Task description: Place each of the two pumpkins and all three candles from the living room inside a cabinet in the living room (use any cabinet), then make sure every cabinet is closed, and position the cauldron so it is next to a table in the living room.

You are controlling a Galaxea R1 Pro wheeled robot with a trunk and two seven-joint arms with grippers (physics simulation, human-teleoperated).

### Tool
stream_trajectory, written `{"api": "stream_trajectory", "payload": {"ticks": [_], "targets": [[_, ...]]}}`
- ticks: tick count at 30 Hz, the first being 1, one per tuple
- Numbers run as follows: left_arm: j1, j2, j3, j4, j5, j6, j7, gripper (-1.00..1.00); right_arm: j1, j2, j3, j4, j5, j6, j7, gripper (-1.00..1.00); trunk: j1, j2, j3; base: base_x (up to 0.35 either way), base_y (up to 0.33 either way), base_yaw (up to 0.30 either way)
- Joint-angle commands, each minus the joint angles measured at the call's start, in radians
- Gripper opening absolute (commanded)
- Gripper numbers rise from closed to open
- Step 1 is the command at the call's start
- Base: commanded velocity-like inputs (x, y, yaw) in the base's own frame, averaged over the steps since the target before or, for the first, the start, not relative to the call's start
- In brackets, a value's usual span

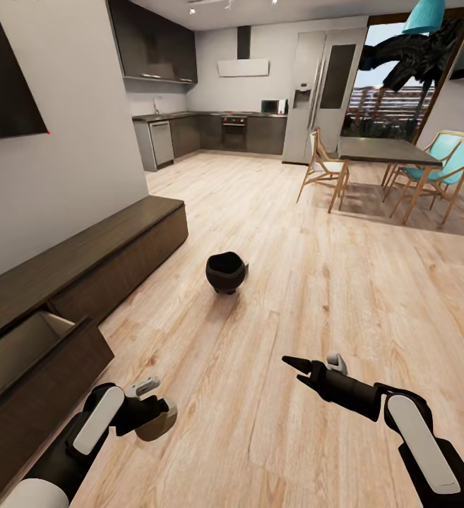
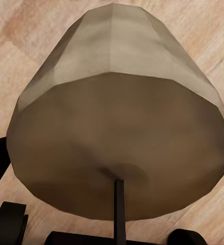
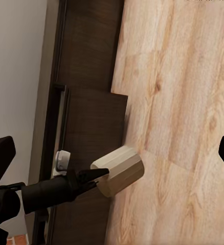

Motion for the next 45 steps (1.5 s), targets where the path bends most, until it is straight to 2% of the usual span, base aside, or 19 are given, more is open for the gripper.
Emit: {"api": "stream_trajectory", "payload": {"ticks": [1, 16, 33, 45], "targets": [[0.000, 0.001, -0.003, -0.001, 0.010, 0.000, 0.010, -1.00, -0.001, 0.001, -0.001, 0.000, 0.011, 0.005, 0.010, 1.00, -0.004, 0.007, 0.002, 0.000, 0.000, 0.070], [0.000, 0.000, -0.008, 0.010, 0.012, 0.000, 0.010, -1.00, -0.001, 0.002, 0.001, 0.001, 0.022, 0.005, 0.002, 1.00, -0.062, 0.112, 0.049, 0.000, 0.000, 0.267], [0.000, -0.001, -0.005, 0.011, 0.013, 0.000, 0.010, -1.00, -0.001, 0.001, 0.001, 0.001, 0.025, 0.003, 0.000, 1.00, -0.062, 0.112, 0.049, 0.000, 0.000, 0.292], [0.000, -0.001, -0.009, 0.011, 0.013, 0.000, 0.010, -1.00, -0.001, 0.001, 0.001, 0.001, 0.024, 0.003, 0.000, 1.00, -0.108, 0.196, 0.087, -0.014, 0.000, 0.292]]}}
